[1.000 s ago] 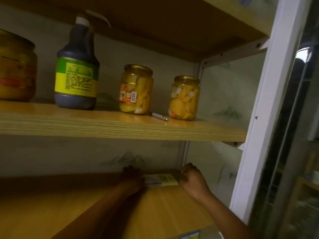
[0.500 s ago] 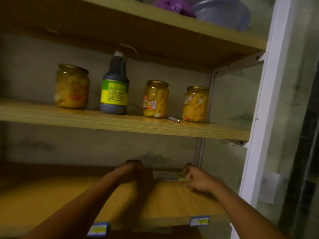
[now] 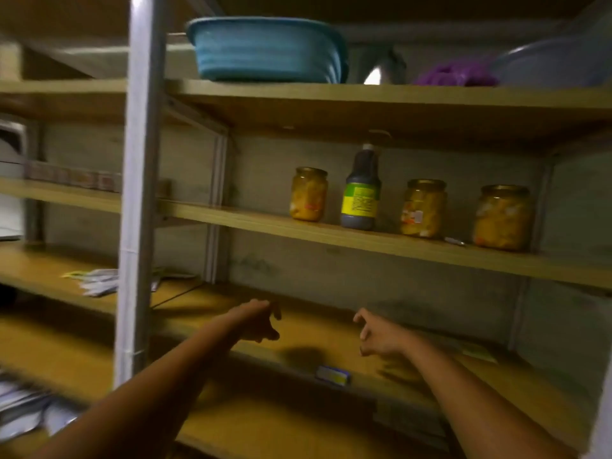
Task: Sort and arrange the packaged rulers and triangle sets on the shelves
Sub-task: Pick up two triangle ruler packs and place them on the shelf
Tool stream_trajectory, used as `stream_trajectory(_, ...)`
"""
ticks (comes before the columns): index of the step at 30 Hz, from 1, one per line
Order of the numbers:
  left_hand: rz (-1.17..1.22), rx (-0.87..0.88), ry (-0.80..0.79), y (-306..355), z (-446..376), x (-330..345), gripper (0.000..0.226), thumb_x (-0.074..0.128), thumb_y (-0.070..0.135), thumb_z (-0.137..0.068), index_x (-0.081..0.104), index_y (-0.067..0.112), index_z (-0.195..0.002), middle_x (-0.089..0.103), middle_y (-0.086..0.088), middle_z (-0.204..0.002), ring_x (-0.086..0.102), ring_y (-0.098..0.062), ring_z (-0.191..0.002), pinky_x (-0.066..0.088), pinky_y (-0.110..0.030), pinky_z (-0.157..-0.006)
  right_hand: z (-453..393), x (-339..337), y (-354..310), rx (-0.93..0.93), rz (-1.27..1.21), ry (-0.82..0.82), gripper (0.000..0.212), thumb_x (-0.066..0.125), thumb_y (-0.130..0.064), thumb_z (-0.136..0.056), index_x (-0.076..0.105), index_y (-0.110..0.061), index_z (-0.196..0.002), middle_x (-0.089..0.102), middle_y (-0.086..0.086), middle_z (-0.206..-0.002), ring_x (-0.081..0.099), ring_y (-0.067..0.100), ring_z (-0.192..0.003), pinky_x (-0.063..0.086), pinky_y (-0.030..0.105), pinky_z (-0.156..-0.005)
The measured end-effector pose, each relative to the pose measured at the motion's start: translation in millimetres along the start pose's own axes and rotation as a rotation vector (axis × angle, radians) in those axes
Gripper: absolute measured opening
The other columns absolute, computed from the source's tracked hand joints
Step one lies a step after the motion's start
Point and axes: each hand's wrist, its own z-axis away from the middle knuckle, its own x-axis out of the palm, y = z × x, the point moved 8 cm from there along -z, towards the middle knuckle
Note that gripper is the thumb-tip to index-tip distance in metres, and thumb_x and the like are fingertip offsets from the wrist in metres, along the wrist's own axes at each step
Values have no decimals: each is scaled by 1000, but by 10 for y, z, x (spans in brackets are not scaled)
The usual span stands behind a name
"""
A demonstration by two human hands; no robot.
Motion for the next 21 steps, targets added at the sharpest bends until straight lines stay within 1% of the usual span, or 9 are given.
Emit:
stream_trajectory(2,56,-22,8,-219,167,-115,43,72,20,-83,54,18,-123,68,-5,-94,67,-18,-72,56,-36,-77,-16,58,-276,-36,12,-5,65,76,-10,-78,42,-18,-132,55,-2,-98,58,16,-91,53,38,-86)
stream_trajectory(4,62,-76,29,-630,449,-291,46,72,20,-83,53,16,-124,66,-4,-95,68,-22,-81,54,-35,-78,-51,202,-749,-98,26,-29,63,75,-11,-79,41,-19,-132,56,-2,-99,56,15,-92,51,35,-83)
stream_trajectory(6,41,-102,71,-1038,692,-487,49,72,20,-83,52,14,-127,67,-9,-107,66,-25,-96,52,-33,-83,-98,337,-1202,-138,23,-32,64,76,-11,-78,41,-17,-132,56,-3,-96,56,16,-93,52,37,-85)
stream_trajectory(8,110,-122,80,-1415,920,-652,48,70,14,-84,51,12,-128,63,-12,-115,64,-25,-101,52,-30,-84,-178,475,-1614,-166,28,-18,67,77,-13,-78,41,-17,-134,56,-5,-94,56,16,-94,52,38,-88)
stream_trajectory(11,203,-171,85,-2012,1232,-892,40,68,7,-84,55,9,-122,62,-10,-111,66,-22,-95,55,-24,-78,-245,713,-2253,-188,21,-18,66,76,-14,-79,41,-20,-134,58,0,-103,58,15,-95,50,29,-81)
stream_trajectory(14,144,-205,68,-2617,1484,-1143,45,68,8,-84,52,12,-126,62,-11,-117,65,-23,-102,55,-29,-84,-319,1027,-2920,-222,14,-22,65,77,-13,-78,43,-18,-133,62,1,-102,59,12,-87,47,22,-70)
stream_trajectory(15,138,-223,81,-2812,1563,-1228,45,67,8,-85,51,12,-127,61,-10,-116,63,-20,-99,55,-27,-79,-358,1138,-3128,-233,18,-25,65,77,-14,-77,43,-18,-132,63,1,-101,59,13,-86,48,23,-70)
stream_trajectory(18,209,-286,42,-3392,1720,-1370,35,58,6,-91,49,10,-124,61,-17,-116,57,-15,-76,45,-20,-56,-444,1377,-3700,-250,5,-28,63,78,-16,-76,44,-20,-129,63,1,-102,61,15,-90,53,32,-79)
stream_trajectory(21,195,-310,54,-3848,1786,-1522,32,54,7,-92,51,9,-124,62,-22,-116,55,-19,-70,39,-22,-50,-539,1535,-4208,-273,-8,-42,59,77,-14,-78,45,-24,-127,62,1,-102,62,15,-93,56,36,-84)
